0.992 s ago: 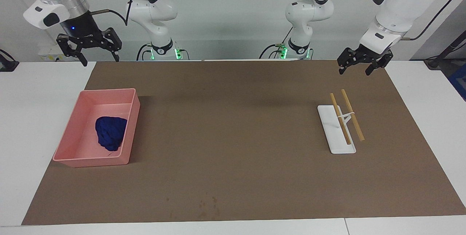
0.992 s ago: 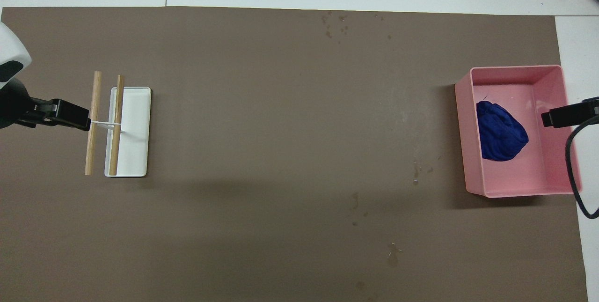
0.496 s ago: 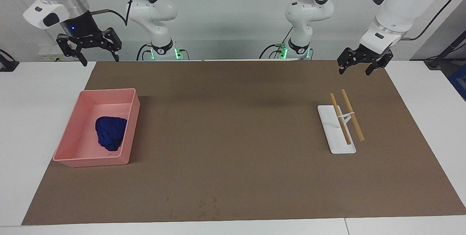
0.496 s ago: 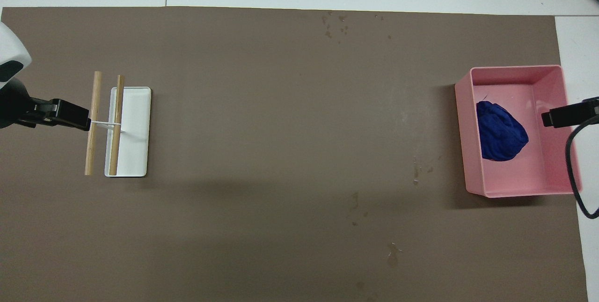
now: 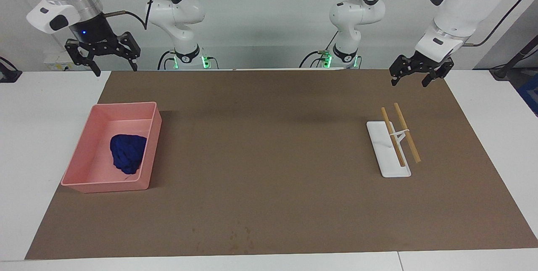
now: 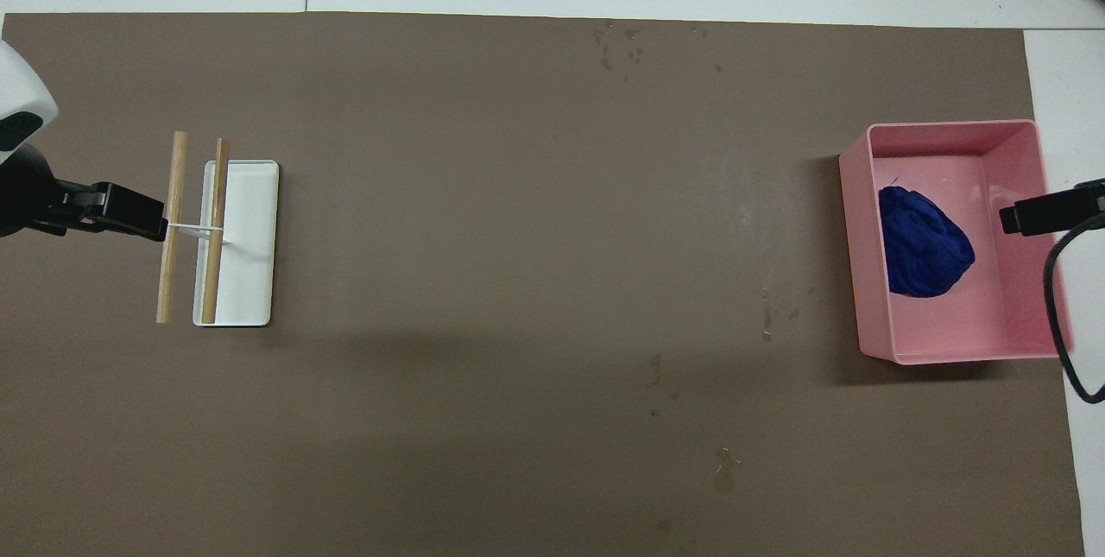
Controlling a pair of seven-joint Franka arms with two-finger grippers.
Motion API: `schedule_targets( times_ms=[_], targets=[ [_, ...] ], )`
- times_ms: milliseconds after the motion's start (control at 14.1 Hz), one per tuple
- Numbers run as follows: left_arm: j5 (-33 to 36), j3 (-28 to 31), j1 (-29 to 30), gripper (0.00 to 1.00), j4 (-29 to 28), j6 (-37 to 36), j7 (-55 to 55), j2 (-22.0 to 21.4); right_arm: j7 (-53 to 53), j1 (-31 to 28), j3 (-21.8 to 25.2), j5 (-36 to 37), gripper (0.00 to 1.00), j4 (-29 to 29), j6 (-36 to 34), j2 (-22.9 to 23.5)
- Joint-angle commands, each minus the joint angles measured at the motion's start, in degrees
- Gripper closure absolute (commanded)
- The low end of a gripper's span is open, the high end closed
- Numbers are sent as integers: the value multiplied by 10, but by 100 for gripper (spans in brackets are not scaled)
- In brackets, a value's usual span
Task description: Wipe water with towel using both arms
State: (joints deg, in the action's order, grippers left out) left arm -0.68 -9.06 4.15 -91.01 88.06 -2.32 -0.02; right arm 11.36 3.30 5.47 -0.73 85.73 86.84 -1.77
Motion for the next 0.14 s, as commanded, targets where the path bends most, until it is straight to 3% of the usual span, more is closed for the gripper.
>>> schedule_targets(
  times_ms=[0,71],
  targets=[
    [9,-1,3,0,-17,1,-2,-17,1,-8,-5,4,0,7,12,-2],
    [9,-1,3,0,-17,1,-2,-17,1,-8,-5,4,0,7,12,-2]
  ],
)
